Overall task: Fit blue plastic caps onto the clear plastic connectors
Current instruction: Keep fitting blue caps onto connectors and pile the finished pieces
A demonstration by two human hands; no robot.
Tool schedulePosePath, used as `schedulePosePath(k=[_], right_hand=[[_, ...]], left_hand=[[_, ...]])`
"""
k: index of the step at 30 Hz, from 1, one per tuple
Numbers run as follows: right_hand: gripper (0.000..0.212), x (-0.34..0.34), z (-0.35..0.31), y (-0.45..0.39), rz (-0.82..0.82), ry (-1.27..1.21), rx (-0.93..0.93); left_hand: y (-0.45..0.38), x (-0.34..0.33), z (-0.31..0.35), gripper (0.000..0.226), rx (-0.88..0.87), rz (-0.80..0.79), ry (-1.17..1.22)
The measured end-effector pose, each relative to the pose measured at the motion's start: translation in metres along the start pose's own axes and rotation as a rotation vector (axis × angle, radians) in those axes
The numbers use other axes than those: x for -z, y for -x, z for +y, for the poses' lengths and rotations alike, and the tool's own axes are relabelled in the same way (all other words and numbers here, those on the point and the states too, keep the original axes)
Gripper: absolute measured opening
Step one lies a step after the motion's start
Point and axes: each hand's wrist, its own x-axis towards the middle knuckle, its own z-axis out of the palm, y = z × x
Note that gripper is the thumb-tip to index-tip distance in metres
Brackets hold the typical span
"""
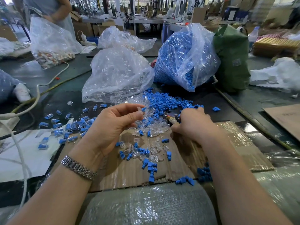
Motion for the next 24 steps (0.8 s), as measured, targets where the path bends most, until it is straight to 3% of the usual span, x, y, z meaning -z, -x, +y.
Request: schedulePosePath(k=[3, 5, 7, 9, 13, 24], right_hand=[[0.026, 0.003, 0.006, -0.002, 0.032, -0.175, 0.041], [0.025, 0.01, 0.009, -0.001, 0.039, -0.421, 0.098], [0.022, 0.015, 0.009, 0.0, -0.039, -0.706, 0.167], [0.024, 0.016, 0.007, 0.004, -0.183, -0.827, 0.272], [0.029, 0.009, -0.005, 0.013, -0.368, -0.762, 0.366], [0.025, 0.01, -0.012, 0.023, -0.383, -0.762, 0.43]], left_hand=[[-0.002, 0.003, -0.001, 0.024, 0.03, 0.06, 0.082], [-0.003, 0.005, -0.001, 0.022, 0.043, 0.091, 0.129], [-0.004, 0.006, -0.001, 0.02, 0.051, 0.113, 0.173], [-0.005, 0.006, 0.0, 0.019, 0.052, 0.135, 0.19], [-0.005, 0.006, -0.002, 0.02, 0.031, 0.145, 0.183], [-0.009, 0.002, -0.005, 0.029, -0.029, 0.144, 0.059]])
